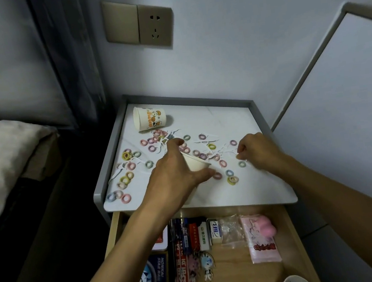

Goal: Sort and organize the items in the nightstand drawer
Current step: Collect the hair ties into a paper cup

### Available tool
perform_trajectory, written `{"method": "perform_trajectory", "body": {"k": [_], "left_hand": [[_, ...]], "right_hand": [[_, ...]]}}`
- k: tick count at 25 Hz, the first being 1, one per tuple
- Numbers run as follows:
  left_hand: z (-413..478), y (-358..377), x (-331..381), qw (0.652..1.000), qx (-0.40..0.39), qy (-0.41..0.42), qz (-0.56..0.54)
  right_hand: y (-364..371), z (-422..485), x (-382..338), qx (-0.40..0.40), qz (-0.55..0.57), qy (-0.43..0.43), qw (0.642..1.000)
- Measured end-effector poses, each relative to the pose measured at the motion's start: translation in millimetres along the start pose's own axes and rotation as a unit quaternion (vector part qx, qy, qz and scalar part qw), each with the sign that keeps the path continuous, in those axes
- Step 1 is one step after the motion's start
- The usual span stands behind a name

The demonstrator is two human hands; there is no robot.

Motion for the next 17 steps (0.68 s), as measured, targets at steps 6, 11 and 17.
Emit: {"method": "perform_trajectory", "body": {"k": [6,11,17], "left_hand": [[0,2,0,1.000,-0.001,0.004,0.001],[-1,-2,2,1.000,0.007,0.014,-0.008],[-2,-5,1,1.000,0.014,0.017,-0.004]], "right_hand": [[11,-9,-7,0.032,-0.034,0.014,0.999],[22,-19,-14,0.095,-0.075,-0.036,0.992],[15,-5,-13,0.120,0.027,-0.082,0.989]]}}
Point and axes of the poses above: each hand's wrist, its own z-axis towards the middle knuckle, its own y-axis out of the palm, x = y × z, the point moved 3 cm from there along z, towards the middle knuckle, and after that the axes turned 8 degrees about -z, right-handed, at the moved point
